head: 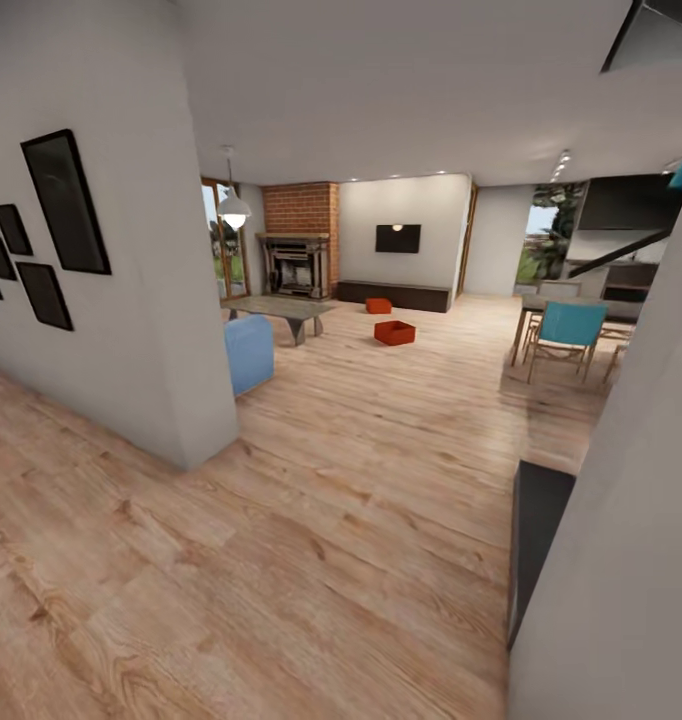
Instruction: Move the two storage containers from the living room to the garage. In the garage, place one container on the floor and stack the other container on top of it (either order is fine).
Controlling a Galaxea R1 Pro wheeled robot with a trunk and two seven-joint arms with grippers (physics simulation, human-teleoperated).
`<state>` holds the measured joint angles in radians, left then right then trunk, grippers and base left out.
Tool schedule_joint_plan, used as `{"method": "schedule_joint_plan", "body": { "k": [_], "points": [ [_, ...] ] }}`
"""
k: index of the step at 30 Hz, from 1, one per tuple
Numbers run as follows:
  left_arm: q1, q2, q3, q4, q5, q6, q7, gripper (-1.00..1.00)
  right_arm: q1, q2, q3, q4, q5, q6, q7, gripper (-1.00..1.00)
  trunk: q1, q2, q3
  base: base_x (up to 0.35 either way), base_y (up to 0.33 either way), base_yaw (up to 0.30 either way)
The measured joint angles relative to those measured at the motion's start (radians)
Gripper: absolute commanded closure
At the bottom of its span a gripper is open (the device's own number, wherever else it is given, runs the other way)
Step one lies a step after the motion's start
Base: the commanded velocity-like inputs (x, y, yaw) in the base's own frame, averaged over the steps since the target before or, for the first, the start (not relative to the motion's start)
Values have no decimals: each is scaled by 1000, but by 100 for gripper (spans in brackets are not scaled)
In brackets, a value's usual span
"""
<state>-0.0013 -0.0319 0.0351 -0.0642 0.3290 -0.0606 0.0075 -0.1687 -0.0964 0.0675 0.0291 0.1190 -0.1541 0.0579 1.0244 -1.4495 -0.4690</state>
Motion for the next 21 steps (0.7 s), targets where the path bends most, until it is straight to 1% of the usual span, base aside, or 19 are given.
{"method": "schedule_joint_plan", "body": {
  "k": [21],
  "points": [
    [0, 0, -3, 1, 0, 0, 0, -100, 0, 1, 0, 0, 0, -1, 0, -100, 0, 0, 0, 321, 173, -250]
  ]
}}
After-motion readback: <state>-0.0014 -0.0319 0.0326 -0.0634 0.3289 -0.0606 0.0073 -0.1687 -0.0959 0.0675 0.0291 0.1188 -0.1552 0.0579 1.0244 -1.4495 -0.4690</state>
